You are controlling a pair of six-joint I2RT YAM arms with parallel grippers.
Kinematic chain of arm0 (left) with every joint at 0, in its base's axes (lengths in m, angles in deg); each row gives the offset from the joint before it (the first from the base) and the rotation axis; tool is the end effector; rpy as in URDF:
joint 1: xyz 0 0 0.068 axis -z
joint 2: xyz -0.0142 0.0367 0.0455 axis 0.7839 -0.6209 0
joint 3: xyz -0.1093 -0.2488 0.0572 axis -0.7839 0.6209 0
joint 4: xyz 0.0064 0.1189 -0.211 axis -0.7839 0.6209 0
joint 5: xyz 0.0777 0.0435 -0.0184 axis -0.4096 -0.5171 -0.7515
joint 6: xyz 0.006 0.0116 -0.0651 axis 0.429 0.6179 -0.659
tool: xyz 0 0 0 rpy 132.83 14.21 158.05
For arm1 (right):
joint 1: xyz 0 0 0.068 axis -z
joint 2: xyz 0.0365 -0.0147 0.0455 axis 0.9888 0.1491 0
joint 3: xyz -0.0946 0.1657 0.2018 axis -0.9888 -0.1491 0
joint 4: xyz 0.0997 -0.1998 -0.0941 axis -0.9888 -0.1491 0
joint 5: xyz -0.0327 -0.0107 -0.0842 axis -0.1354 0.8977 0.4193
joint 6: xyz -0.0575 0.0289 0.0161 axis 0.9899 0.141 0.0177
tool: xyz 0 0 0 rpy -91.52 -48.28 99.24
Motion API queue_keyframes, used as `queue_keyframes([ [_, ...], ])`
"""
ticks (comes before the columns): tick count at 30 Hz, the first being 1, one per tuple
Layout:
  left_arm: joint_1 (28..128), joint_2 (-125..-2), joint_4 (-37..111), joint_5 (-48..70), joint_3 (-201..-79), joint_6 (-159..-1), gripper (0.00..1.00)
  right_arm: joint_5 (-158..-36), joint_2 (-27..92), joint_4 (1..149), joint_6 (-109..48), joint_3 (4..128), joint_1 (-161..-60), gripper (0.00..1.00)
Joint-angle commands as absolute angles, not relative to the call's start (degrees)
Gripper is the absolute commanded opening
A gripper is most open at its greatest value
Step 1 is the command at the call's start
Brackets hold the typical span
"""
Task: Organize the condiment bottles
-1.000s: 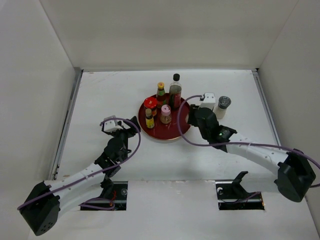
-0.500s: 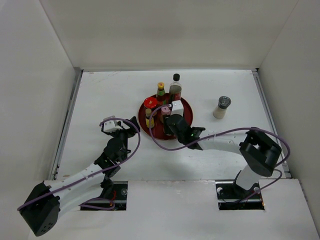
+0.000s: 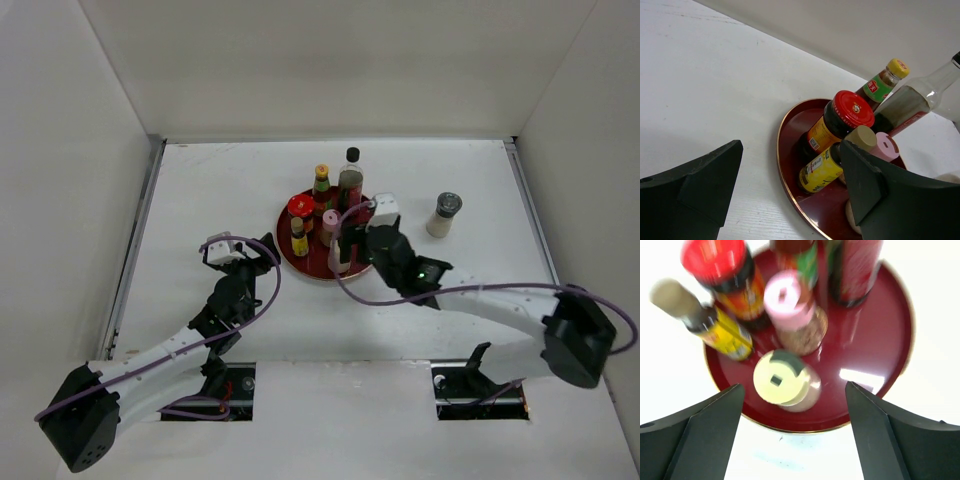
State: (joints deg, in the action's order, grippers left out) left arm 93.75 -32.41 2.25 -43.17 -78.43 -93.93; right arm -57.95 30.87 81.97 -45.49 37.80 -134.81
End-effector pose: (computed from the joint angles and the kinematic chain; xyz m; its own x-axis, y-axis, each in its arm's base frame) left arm 0.1429 -0.0783 0.2309 0.0569 -0.4536 -0.8894 -0.0448 0.8888 -0.4561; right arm 0.2008 0.2247 0.2582 -0.3961 0.0056 -0.9182 -0.2851 0.9498 0.1288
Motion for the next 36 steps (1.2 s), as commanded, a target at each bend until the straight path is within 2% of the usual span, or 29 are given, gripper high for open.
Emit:
queue_keyframes([
  [1, 94.02, -31.58, -0.4, -42.72, -78.17, -94.49, 0.78, -58.47, 20.95, 81.56, -45.12, 35.8, -128.51, 0.9],
  [5, 94.37, -31.66, -0.57, -42.72, -78.17, -94.58, 0.78, -55.33, 18.91, 75.49, -45.03, 37.64, -116.56, 0.93],
  [11, 94.38, -31.49, -0.66, -42.72, -78.08, -94.58, 0.78, -44.68, 27.94, 73.47, -38.36, 44.22, -103.9, 1.0],
  [14, 94.9, -31.58, -0.66, -42.55, -78.17, -94.58, 0.78, -48.26, 32.17, 73.72, -38.17, 46.78, -99.32, 1.0],
  [17, 94.47, -32.01, -0.84, -42.55, -78.08, -94.58, 0.78, -57.39, 34.37, 74.52, -38.96, 48.1, -96.42, 1.0],
  [22, 94.55, -31.67, -0.93, -42.46, -77.99, -94.58, 0.78, -57.77, 37.89, 74.61, -39.4, 50.12, -95.0, 1.0],
  [24, 94.2, -32.19, -0.93, -42.46, -77.99, -94.58, 0.78, -58.73, 39.03, 74.61, -39.84, 50.65, -94.21, 0.98],
  [26, 94.37, -32.37, -0.93, -42.46, -78.08, -94.58, 0.78, -59.79, 40.61, 74.26, -40.02, 51.53, -94.04, 0.91],
  [31, 94.2, -33.07, -0.93, -42.46, -78.26, -94.58, 0.78, -60.15, 43.43, 72.94, -40.54, 52.32, -94.12, 0.85],
  [36, 94.37, -32.9, -1.36, -42.9, -78.17, -94.67, 0.78, -60.67, 42.64, 72.94, -41.69, 51.62, -94.3, 0.72],
])
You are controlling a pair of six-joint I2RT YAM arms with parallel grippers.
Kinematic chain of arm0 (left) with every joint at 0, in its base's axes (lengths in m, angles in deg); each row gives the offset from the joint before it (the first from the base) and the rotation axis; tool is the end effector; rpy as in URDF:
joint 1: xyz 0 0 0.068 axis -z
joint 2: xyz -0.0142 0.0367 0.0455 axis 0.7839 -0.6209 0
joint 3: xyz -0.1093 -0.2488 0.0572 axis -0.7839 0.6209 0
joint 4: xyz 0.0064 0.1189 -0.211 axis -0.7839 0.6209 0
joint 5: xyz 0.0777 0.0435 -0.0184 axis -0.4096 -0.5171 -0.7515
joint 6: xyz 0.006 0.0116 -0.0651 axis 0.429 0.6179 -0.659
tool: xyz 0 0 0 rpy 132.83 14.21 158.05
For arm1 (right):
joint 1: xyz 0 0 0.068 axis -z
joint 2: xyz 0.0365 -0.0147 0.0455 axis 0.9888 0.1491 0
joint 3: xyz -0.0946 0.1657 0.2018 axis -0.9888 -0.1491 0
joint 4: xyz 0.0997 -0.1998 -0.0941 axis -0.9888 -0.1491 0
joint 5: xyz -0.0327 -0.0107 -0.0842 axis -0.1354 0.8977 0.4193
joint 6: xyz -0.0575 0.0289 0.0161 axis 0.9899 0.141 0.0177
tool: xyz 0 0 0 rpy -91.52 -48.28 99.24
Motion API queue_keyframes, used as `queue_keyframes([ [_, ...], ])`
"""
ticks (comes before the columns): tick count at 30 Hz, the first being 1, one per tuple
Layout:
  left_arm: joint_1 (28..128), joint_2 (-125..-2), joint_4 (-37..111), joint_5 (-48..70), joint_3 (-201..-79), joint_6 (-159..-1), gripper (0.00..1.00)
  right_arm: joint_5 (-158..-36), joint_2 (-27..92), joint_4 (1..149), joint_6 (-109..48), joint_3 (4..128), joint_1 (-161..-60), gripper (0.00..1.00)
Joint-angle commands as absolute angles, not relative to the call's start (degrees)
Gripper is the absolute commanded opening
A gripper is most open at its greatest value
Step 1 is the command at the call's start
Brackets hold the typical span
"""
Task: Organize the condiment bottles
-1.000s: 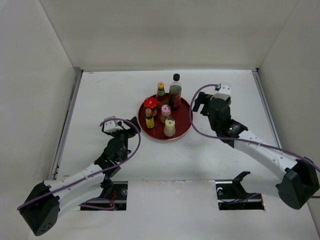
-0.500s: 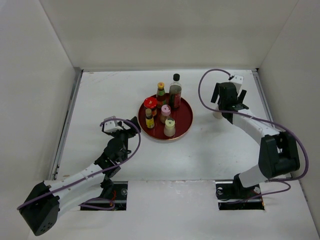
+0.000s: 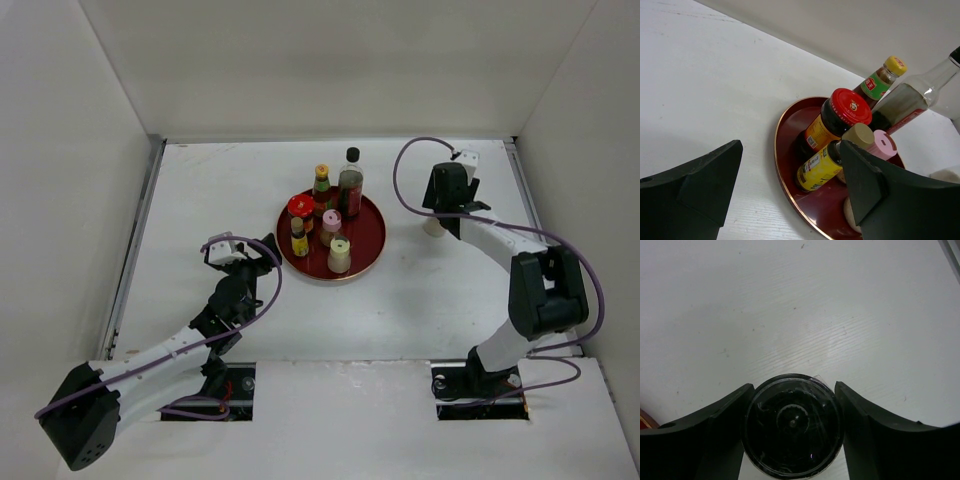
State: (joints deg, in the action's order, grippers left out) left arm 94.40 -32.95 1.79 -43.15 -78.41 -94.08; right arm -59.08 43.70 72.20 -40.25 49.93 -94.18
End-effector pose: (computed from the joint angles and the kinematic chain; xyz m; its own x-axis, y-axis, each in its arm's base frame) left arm 0.1428 -0.0806 0.2304 0.0506 -0.4555 -0.8888 -0.0348 0.8886 -0.4574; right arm 0.3457 0.0513 0.2409 -0.4964 0.1441 -0.8560 0.3570 0.9327 -0.0500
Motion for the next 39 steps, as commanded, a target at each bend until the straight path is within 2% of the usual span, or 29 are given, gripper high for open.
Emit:
queue_keyframes([
  [1, 94.29, -32.98, -1.71, -42.9, -78.08, -94.76, 0.78, -60.5, 42.46, 72.94, -41.69, 51.62, -94.3, 0.66],
  [4, 94.81, -32.37, -1.81, -42.99, -77.99, -94.76, 0.78, -59.44, 39.66, 73.73, -41.95, 50.22, -94.82, 0.53],
  [7, 94.2, -32.89, -0.93, -42.73, -78.34, -94.67, 0.78, -58.3, 35.53, 74.34, -41.6, 49.25, -97.36, 0.48],
  [12, 94.38, -32.98, 1.27, -42.72, -79.14, -94.49, 0.8, -58.21, 31.13, 74.17, -39.93, 49.6, -105.01, 0.48],
  [19, 93.76, -31.32, 0.57, -43.16, -78.26, -94.49, 0.8, -58.83, 34.28, 78.99, -40.19, 51.35, -116.44, 0.48],
  [29, 94.28, -31.49, -1.01, -45.71, -77.99, -94.84, 0.79, -59.97, 43.86, 84.89, -39.49, 54.87, -120.31, 0.49],
  [32, 94.29, -32.45, -0.58, -47.29, -78.78, -95.19, 0.82, -59.62, 45.1, 85.85, -39.4, 54.08, -120.58, 0.56],
  [37, 94.64, -33.86, 0.91, -46.68, -80.19, -95.9, 0.89, -59.35, 44.49, 86.03, -39.75, 52.15, -121.02, 0.86],
  [38, 94.81, -33.6, 1.7, -46.5, -80.45, -95.81, 0.89, -59.27, 43.7, 86.03, -39.75, 51.71, -121.02, 0.98],
  [39, 94.99, -33.08, 3.02, -46.33, -81.06, -95.81, 0.91, -59.09, 42.48, 86.03, -39.75, 51.01, -121.02, 1.0],
])
